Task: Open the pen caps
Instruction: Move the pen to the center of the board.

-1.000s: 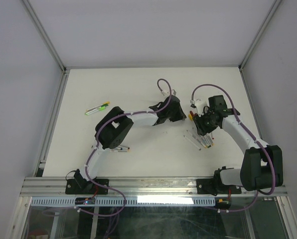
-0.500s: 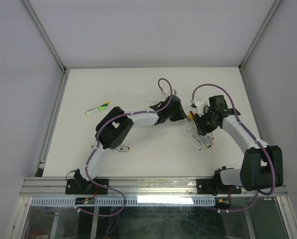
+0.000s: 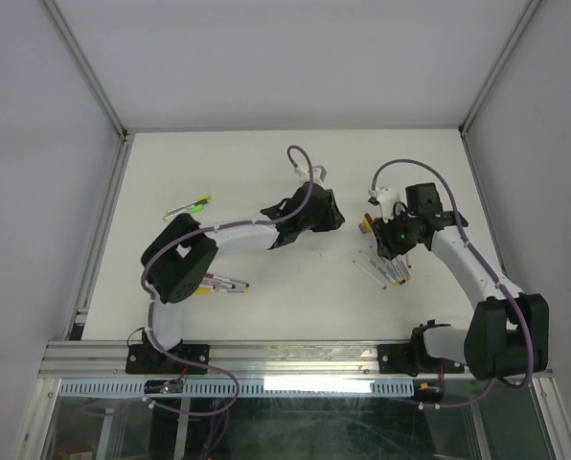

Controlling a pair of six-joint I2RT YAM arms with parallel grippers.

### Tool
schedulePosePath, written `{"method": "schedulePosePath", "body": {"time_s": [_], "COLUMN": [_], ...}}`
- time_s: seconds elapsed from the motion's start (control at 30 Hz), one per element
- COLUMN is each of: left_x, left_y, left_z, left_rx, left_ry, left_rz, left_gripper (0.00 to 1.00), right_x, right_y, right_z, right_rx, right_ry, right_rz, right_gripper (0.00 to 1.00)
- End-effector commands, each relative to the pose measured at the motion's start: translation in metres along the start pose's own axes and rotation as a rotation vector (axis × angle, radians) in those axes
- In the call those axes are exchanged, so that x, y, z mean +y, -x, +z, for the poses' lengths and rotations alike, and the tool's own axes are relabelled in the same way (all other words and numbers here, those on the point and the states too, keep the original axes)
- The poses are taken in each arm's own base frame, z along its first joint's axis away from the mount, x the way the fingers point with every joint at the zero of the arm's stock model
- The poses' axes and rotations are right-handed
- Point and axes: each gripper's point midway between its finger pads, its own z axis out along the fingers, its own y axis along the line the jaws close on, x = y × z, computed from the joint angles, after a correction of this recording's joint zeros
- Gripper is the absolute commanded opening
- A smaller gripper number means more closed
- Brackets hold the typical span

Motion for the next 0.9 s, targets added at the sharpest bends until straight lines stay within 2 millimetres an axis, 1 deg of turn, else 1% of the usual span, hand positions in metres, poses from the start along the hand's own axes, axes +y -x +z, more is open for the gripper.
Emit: {"method": "schedulePosePath", "body": {"time_s": [0.0,0.03,0.1,0.13,0.23,0.37,0.4,0.5,0.7,0.8,0.87], "left_x": [-0.040,-0.036,-0.023,-0.020,0.007,0.047,0.056,0.086,0.146,0.167,0.177], "left_y": [0.059,0.061,0.060,0.064,0.062,0.064,0.065,0.068,0.089,0.098,0.102], "left_z": [-0.065,-0.077,-0.096,-0.110,-0.135,-0.165,-0.171,-0.186,-0.213,-0.220,-0.220], "left_rx": [-0.234,-0.255,-0.290,-0.319,-0.365,-0.428,-0.437,-0.448,-0.503,-0.520,-0.509], "left_ry": [-0.149,-0.153,-0.136,-0.132,-0.070,0.039,0.054,0.096,0.198,0.248,0.268], "left_rz": [0.131,0.156,0.184,0.192,0.212,0.228,0.230,0.220,0.163,0.167,0.160], "left_gripper": [0.35,0.36,0.41,0.42,0.51,0.72,0.74,0.84,0.97,0.99,0.99], "right_x": [0.011,0.015,0.022,0.026,0.041,0.056,0.060,0.074,0.108,0.124,0.127], "right_y": [0.028,0.031,0.039,0.043,0.056,0.073,0.078,0.092,0.110,0.115,0.113], "right_z": [-0.017,-0.020,-0.028,-0.032,-0.043,-0.057,-0.060,-0.070,-0.080,-0.077,-0.074], "right_rx": [-0.137,-0.156,-0.203,-0.229,-0.306,-0.386,-0.405,-0.456,-0.485,-0.487,-0.481], "right_ry": [0.049,0.067,0.096,0.114,0.178,0.251,0.271,0.356,0.511,0.576,0.607], "right_rz": [-0.037,-0.045,-0.067,-0.081,-0.129,-0.182,-0.196,-0.269,-0.428,-0.456,-0.456], "right_gripper": [0.48,0.48,0.48,0.48,0.48,0.48,0.48,0.49,0.49,0.49,0.49]}}
